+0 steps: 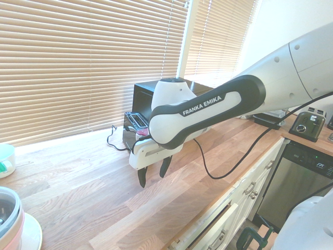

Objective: Press the toaster

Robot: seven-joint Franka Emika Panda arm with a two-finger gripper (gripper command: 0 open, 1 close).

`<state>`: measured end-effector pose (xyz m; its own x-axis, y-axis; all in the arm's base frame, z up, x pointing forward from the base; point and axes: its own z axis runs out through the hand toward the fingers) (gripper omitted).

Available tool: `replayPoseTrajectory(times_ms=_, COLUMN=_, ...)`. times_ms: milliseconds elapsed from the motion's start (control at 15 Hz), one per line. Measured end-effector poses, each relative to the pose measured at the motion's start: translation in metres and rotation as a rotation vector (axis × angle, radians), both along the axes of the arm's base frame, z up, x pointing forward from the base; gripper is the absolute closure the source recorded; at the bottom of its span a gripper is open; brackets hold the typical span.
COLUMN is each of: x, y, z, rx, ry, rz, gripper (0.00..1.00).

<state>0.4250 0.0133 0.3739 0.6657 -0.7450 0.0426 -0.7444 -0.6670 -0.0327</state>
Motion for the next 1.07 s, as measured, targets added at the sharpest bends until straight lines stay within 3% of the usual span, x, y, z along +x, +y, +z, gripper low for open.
replayPoseTrajectory(times_ms=800, x=0.000, y=-0.004, z=-0.001, rx=0.000, ry=0.001, rz=0.009, gripper=0.00)
replayPoseTrajectory(times_ms=933, x=0.004, y=-0.009, z=0.005, rx=-0.022, ry=-0.035, rz=-0.001, gripper=0.00)
replayPoseTrajectory(times_ms=1067, x=0.013, y=-0.025, z=0.020, rx=-0.056, ry=-0.140, rz=-0.013, gripper=0.00)
